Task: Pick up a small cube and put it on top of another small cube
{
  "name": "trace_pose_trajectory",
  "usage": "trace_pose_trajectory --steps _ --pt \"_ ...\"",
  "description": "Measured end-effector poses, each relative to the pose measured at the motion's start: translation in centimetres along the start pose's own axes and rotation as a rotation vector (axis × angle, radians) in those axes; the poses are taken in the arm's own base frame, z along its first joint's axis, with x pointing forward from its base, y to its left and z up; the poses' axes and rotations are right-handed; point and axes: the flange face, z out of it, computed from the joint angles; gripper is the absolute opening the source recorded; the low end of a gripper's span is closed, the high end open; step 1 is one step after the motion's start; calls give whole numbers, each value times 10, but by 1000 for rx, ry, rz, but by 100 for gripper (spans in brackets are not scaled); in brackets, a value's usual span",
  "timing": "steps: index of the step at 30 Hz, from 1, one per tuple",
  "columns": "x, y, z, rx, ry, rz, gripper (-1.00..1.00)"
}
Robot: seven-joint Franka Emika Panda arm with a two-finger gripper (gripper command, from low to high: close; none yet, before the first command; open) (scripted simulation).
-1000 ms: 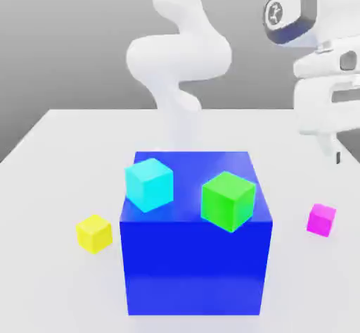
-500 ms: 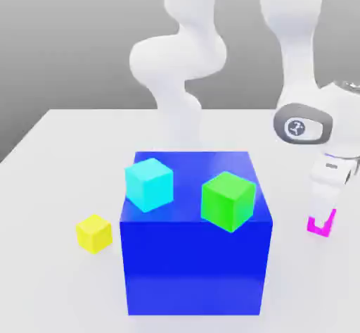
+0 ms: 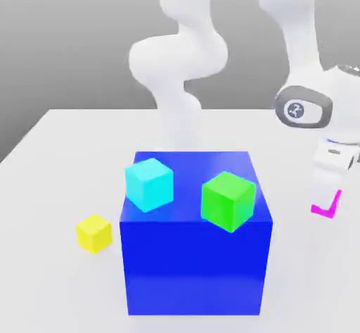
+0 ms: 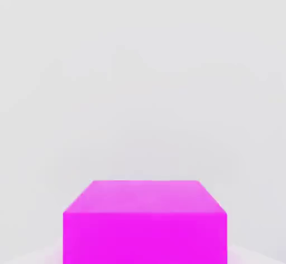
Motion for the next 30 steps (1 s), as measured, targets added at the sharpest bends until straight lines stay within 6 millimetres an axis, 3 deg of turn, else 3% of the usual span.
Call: trace_pose_trajectory --steps 4,8,12,16,18,20,21,27,30 --pt "70 53 -46 -27 10 187 -100" --pt "117 107 -101 -36 9 338 -100" --pt "148 173 -161 -25 -1 492 -100" --pt "156 249 -225 6 -15 649 -100" --pt "156 263 -217 14 -17 677 -100" --pt "156 267 -192 17 -18 685 -100" --pt "155 267 -182 17 -18 686 100" --pt "155 268 -177 14 -16 687 100" --pt "156 268 -206 12 -16 687 100"
